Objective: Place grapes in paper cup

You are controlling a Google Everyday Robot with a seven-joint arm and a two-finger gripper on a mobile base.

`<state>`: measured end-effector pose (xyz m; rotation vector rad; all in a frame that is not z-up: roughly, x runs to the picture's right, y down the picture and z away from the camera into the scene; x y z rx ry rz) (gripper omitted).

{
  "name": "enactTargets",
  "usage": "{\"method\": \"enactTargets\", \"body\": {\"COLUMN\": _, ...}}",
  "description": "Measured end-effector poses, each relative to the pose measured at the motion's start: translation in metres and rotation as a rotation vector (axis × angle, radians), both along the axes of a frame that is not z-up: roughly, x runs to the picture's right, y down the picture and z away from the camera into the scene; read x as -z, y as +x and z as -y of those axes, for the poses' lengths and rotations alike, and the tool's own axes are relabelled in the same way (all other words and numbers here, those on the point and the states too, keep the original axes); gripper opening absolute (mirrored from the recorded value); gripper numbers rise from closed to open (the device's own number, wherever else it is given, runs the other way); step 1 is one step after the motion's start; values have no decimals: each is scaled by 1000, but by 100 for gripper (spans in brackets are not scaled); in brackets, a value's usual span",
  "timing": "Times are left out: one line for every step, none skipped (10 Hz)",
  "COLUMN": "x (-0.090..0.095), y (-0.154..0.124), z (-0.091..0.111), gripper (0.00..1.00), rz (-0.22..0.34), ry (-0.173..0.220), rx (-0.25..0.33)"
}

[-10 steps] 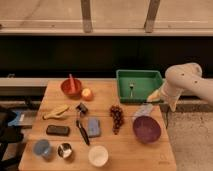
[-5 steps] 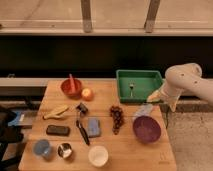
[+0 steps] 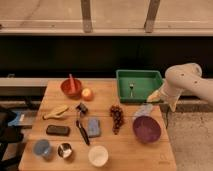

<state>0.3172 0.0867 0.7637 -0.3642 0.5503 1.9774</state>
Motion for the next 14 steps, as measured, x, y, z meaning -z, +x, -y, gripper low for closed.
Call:
{"method": "enactTargets", "body": {"x": 0, "y": 0, "z": 0, "gripper": 80, "rz": 0, "ry": 0, "rx": 0}}
{"method": "enactTargets", "body": {"x": 0, "y": 0, "z": 0, "gripper": 80, "rz": 0, "ry": 0, "rx": 0}}
{"method": "enactTargets", "body": {"x": 0, "y": 0, "z": 0, "gripper": 80, "rz": 0, "ry": 0, "rx": 0}}
{"method": "enactTargets", "body": {"x": 0, "y": 0, "z": 0, "gripper": 80, "rz": 0, "ry": 0, "rx": 0}}
{"method": "enactTargets", "body": {"x": 0, "y": 0, "z": 0, "gripper": 80, "rz": -1, "ry": 0, "rx": -1}}
{"method": "enactTargets", "body": {"x": 1, "y": 0, "z": 1, "gripper": 80, "rz": -1, "ry": 3, "rx": -1}}
{"method": "enactTargets", "body": {"x": 1, "y": 0, "z": 1, "gripper": 80, "rz": -1, "ry": 2, "rx": 0}}
{"method": "enactTargets", "body": {"x": 1, "y": 0, "z": 1, "gripper": 80, "rz": -2, "ry": 3, "rx": 1}}
{"method": "enactTargets", "body": {"x": 1, "y": 0, "z": 0, "gripper": 80, "rz": 1, "ry": 1, "rx": 6}}
{"method": "enactTargets", "body": {"x": 2, "y": -1, "z": 0, "gripper": 80, "rz": 5, "ry": 5, "rx": 23}}
{"method": "enactTargets", "body": {"x": 4, "y": -7, "z": 0, "gripper": 80, "rz": 25, "ry": 14, "rx": 56}}
{"method": "enactTargets", "body": {"x": 5, "y": -17, "z": 3, "gripper": 80, "rz": 49, "ry": 24, "rx": 78}}
{"method": "enactTargets", "body": {"x": 7, "y": -33, "z": 7, "gripper": 80, "rz": 84, "ry": 38, "rx": 110}}
{"method": "enactTargets", "body": {"x": 10, "y": -59, "z": 11, "gripper": 80, "rz": 131, "ry": 55, "rx": 154}}
